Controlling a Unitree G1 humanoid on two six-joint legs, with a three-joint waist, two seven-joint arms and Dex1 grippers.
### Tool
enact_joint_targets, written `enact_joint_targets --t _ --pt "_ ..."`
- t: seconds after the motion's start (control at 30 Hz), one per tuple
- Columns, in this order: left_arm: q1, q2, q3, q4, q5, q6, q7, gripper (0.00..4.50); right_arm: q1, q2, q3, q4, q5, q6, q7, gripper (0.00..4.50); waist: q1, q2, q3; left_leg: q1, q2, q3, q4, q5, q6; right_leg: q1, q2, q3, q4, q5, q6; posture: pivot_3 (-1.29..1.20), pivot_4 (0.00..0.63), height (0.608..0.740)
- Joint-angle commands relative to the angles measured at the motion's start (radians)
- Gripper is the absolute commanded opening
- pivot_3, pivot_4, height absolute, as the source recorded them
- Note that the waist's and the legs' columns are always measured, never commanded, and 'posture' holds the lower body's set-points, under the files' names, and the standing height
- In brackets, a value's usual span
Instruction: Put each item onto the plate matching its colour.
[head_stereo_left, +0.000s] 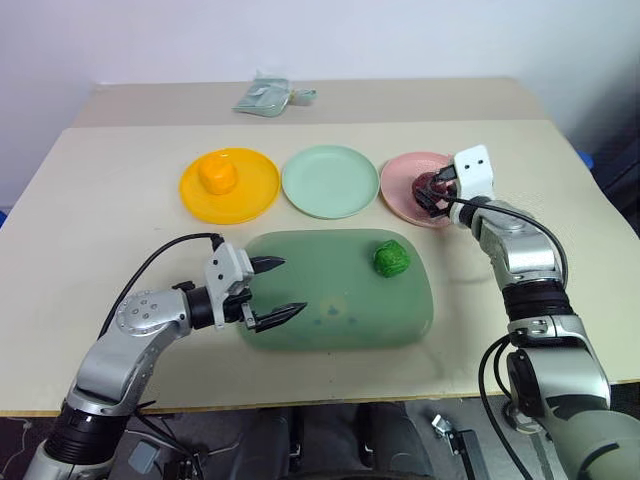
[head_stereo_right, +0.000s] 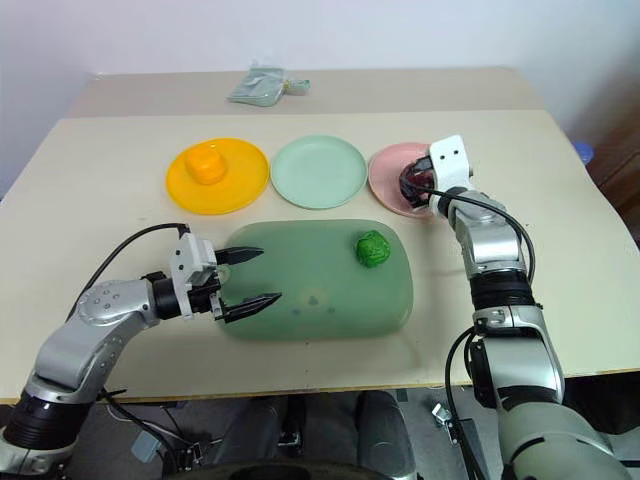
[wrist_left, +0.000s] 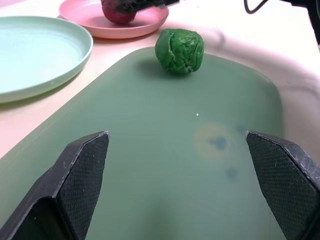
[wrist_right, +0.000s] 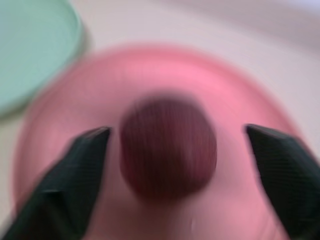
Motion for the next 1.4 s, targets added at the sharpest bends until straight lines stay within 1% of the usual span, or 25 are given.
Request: enact_joint_targets --t 0.03,0.1,0.17,0.27,0.43,0.47,0.5,0.53,0.6,0.7,0.8,0.9,1.0,1.07,1.13,1.23,1.3,1.4 --pt "0.017 0.002 0.009 -0.050 -0.013 -0.006 0.004 4.50 0.094 -0.064 -0.041 -0.282 0.151 -0.038 0.234 4.46 0.007 0.000 0.000 0.000 0.000 0.000 -0.001 0.000 0.000 0.000 0.000 0.000 0.000 0.000 0.000 0.00 0.150 0.740" --pt "0.023 0.006 0.006 -0.057 -0.017 -0.004 -0.004 4.50 0.205 -0.120 -0.037 -0.446 0.263 0.040 0.388 4.46 0.016 0.000 0.000 0.000 0.000 -0.002 -0.001 0.000 0.000 0.002 0.000 0.000 -0.001 0.000 0.000 0.00 0.150 0.740" --pt "0.022 0.009 0.002 -0.057 -0.019 -0.006 -0.015 4.50 0.298 -0.174 -0.009 -0.547 0.308 0.095 0.474 4.46 0.026 0.000 0.000 0.000 0.000 -0.002 0.000 -0.001 0.001 0.003 -0.001 -0.001 -0.003 0.000 0.000 0.00 0.150 0.740" --pt "0.013 0.008 -0.003 -0.050 -0.014 -0.016 -0.027 4.50 0.374 -0.210 0.056 -0.573 0.249 0.115 0.484 4.46 0.028 0.000 0.000 0.001 0.000 -0.002 0.004 -0.001 0.002 0.004 -0.001 -0.001 -0.004 0.000 0.000 0.00 0.150 0.740" --pt "0.001 0.003 -0.003 -0.040 -0.003 -0.014 -0.020 4.50 0.388 -0.202 0.134 -0.537 0.157 0.112 0.454 4.46 0.027 0.000 -0.001 0.002 0.000 -0.001 0.004 -0.001 0.001 0.002 -0.002 0.000 -0.001 0.000 0.000 0.00 0.150 0.740" --pt "0.002 0.002 0.000 -0.039 -0.001 -0.017 -0.016 4.50 0.379 -0.186 0.136 -0.533 0.149 0.106 0.438 3.94 0.027 0.000 -0.001 0.001 0.000 -0.001 0.004 -0.001 0.001 0.002 -0.002 0.000 -0.001 0.000 0.000 0.00 0.150 0.740" --pt "0.001 -0.001 0.005 -0.037 0.001 -0.018 -0.008 4.50 0.365 -0.170 0.134 -0.527 0.144 0.103 0.421 3.67 0.027 0.000 0.000 0.001 0.000 -0.001 0.004 -0.001 0.001 0.002 -0.002 0.000 -0.001 0.000 0.000 0.00 0.150 0.740" --pt "0.002 -0.008 0.016 -0.033 -0.001 -0.017 0.008 4.50 0.341 -0.145 0.132 -0.523 0.143 0.093 0.404 3.11 0.027 0.000 0.000 0.001 0.000 -0.001 0.004 -0.001 0.001 0.002 -0.002 0.000 -0.002 0.000 0.000 0.00 0.150 0.740" --pt "0.004 -0.032 0.048 -0.023 -0.006 -0.020 0.051 4.50 0.285 -0.085 0.128 -0.506 0.135 0.063 0.361 2.28 0.027 0.000 0.000 0.001 0.000 -0.001 0.004 -0.001 0.001 0.002 -0.001 0.000 -0.002 0.000 0.000 0.00 0.150 0.740" --pt "0.000 -0.068 0.094 0.009 0.008 -0.027 0.125 4.50 0.188 0.022 0.130 -0.431 0.099 0.046 0.260 2.28 0.021 0.000 0.000 0.001 0.000 -0.002 0.004 0.000 0.000 0.002 -0.001 0.000 -0.001 0.000 0.000 0.00 0.150 0.740" --pt "-0.016 -0.104 0.143 0.077 0.080 -0.047 0.257 4.50 0.022 0.170 0.160 -0.214 0.010 0.012 0.092 2.28 0.016 0.000 -0.001 0.001 0.000 -0.002 0.003 0.000 0.000 0.001 -0.001 0.000 0.000 0.000 0.000 0.00 0.150 0.740" --pt "-0.008 -0.113 0.150 0.084 0.100 -0.062 0.288 4.50 -0.086 0.254 0.178 -0.017 -0.056 -0.045 0.007 2.28 0.008 0.000 -0.001 0.000 -0.001 -0.002 0.002 0.000 -0.001 0.000 -0.001 0.000 0.001 0.000 0.000 0.00 0.150 0.740" --pt "0.015 -0.124 0.145 0.059 0.108 -0.066 0.304 4.50 -0.178 0.324 0.160 0.184 -0.065 -0.139 -0.027 3.54 0.006 0.000 -0.001 0.000 -0.002 -0.002 0.001 0.000 0.000 0.000 -0.001 0.000 0.003 0.000 0.000 0.00 0.150 0.740" --pt "0.025 -0.131 0.144 0.047 0.110 -0.064 0.316 4.50 -0.210 0.343 0.143 0.247 -0.064 -0.196 -0.039 4.48 0.002 0.000 0.000 0.000 -0.002 -0.002 0.000 0.000 -0.001 0.000 -0.001 0.000 0.003 0.000 0.000 0.00 0.150 0.740" --pt "0.036 -0.137 0.146 0.031 0.113 -0.060 0.328 4.50 -0.215 0.341 0.141 0.248 -0.066 -0.248 -0.028 4.48 0.002 0.000 0.000 0.000 -0.002 -0.002 -0.001 0.000 -0.001 0.000 -0.001 -0.001 0.003 0.000 0.000 0.00 0.150 0.740" --pt "0.052 -0.146 0.152 0.009 0.113 -0.054 0.349 4.50 -0.178 0.299 0.155 0.185 -0.084 -0.318 0.019 4.48 0.000 0.000 0.000 0.000 -0.002 -0.002 -0.001 0.001 -0.001 0.000 -0.001 -0.001 0.003 0.000 0.000 0.00 0.150 0.740" --pt "0.065 -0.143 0.163 0.004 0.116 -0.057 0.359 4.50 -0.125 0.249 0.134 0.095 -0.039 -0.324 0.108 4.48 0.001 0.000 0.000 0.000 -0.002 -0.002 -0.001 0.001 -0.002 0.000 -0.001 -0.001 0.003 0.000 0.000 0.00 0.150 0.740" --pt "0.113 -0.103 0.267 0.037 0.114 -0.084 0.359 4.50 0.065 0.059 0.051 -0.177 0.107 -0.247 0.339 4.48 0.012 0.000 -0.001 0.000 -0.002 -0.004 -0.001 0.001 -0.001 0.001 -0.001 -0.001 0.001 0.000 0.000 0.00 0.150 0.740"
